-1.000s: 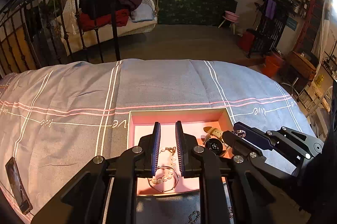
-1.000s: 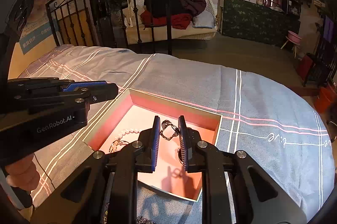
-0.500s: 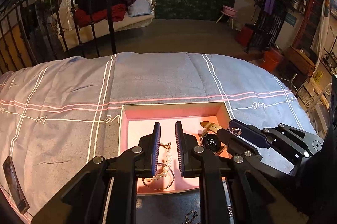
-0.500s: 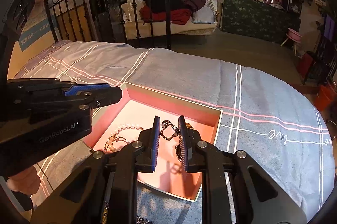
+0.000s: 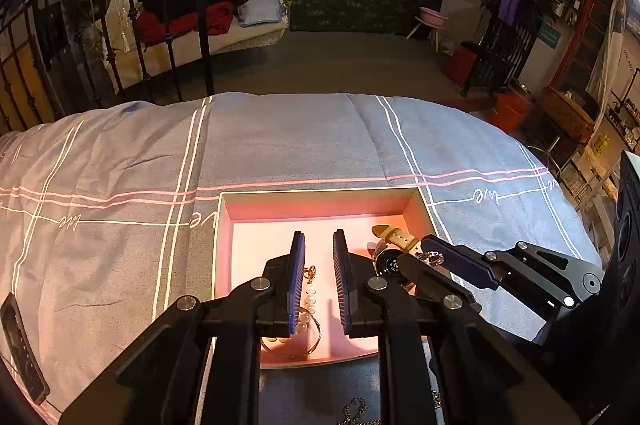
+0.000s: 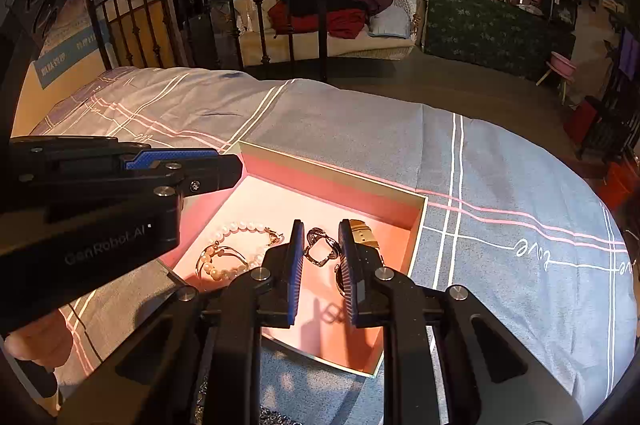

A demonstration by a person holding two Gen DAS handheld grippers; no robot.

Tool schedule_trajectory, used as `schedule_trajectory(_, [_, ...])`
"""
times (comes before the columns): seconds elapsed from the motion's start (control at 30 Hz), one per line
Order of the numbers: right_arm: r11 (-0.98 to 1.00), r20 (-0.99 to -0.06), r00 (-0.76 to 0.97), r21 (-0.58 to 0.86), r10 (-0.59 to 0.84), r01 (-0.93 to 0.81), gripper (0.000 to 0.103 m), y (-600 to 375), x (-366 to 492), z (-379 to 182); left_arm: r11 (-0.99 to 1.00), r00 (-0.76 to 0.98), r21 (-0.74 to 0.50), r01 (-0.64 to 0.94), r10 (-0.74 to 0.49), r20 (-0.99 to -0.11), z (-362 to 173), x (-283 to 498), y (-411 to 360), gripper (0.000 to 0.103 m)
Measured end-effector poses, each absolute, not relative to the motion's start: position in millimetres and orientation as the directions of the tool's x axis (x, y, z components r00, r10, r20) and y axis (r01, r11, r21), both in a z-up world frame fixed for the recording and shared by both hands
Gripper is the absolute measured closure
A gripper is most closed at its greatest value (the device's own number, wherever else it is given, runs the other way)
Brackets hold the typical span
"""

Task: Organize jewelry
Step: 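Lower the silver charm into the box with the right gripper and release, then withdraw both grippers from the box toward the remaining chains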

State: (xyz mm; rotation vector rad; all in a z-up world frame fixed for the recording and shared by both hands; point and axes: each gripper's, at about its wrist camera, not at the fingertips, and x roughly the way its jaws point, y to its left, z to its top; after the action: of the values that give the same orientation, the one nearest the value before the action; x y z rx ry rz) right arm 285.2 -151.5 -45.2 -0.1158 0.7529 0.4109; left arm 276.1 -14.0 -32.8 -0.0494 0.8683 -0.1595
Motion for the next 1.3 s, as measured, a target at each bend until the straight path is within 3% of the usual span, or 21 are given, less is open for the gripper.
schedule_trajectory(0.03, [0.913,-0.684,0.653,0.047,0.325,-0.405,0.083,-151,285,-46,0.986,0.637,-0.116,0.12,-0.167,-0.752,-32,276,-13,0.082])
schedule_trajectory(0.07, [0.914,-0.686,0.65,0.054,0.326,-0.402,0.078,-151,284,-47,0.985,0.641,-0.12,0.12,-0.169,-0.749,-31,275,-12,0.067])
schedule_trajectory(0.1, [0.918,-0.691,0.647,0.059,0.322,-0.393,0.049,-152,284,-48,0.987,0.646,-0.119,0.111,-0.162,-0.746,-30,274,-10,0.028])
schedule_trajectory(0.13, [0.923,-0.687,0.654,0.063,0.316,-0.38,0.016,-154,281,-49,0.988,0.664,-0.123,0.096,-0.155,-0.731,-27,270,-7,0.008])
schedule_trajectory(0.17, [0.929,-0.672,0.673,0.059,0.308,-0.366,0.011,-157,277,-47,0.987,0.685,-0.134,0.088,-0.157,-0.711,-24,266,-4,0.008])
schedule_trajectory(0.6, [0.942,-0.696,0.639,0.186,0.328,-0.281,0.01,-210,201,-83,0.977,0.667,-0.167,0.134,-0.213,-0.714,-69,195,3,0.008])
schedule_trajectory(0.8, [0.946,-0.756,0.582,0.156,0.299,-0.283,0.01,-215,158,-112,0.976,0.604,-0.051,0.21,-0.171,-0.779,-111,145,-14,0.007])
schedule_trajectory(1.07, [0.951,-0.791,0.566,0.058,0.23,-0.304,0.01,-200,128,-133,0.975,0.55,-0.09,0.205,-0.191,-0.813,-135,132,-14,0.007])
schedule_trajectory(1.17, [0.95,-0.792,0.564,0.059,0.232,-0.308,0.01,-196,129,-133,0.973,0.542,-0.094,0.21,-0.196,-0.817,-135,137,-20,0.01])
schedule_trajectory(1.3, [0.951,-0.794,0.562,0.064,0.233,-0.303,0.01,-196,129,-134,0.964,0.544,-0.078,0.254,-0.209,-0.812,-133,137,-31,0.021])
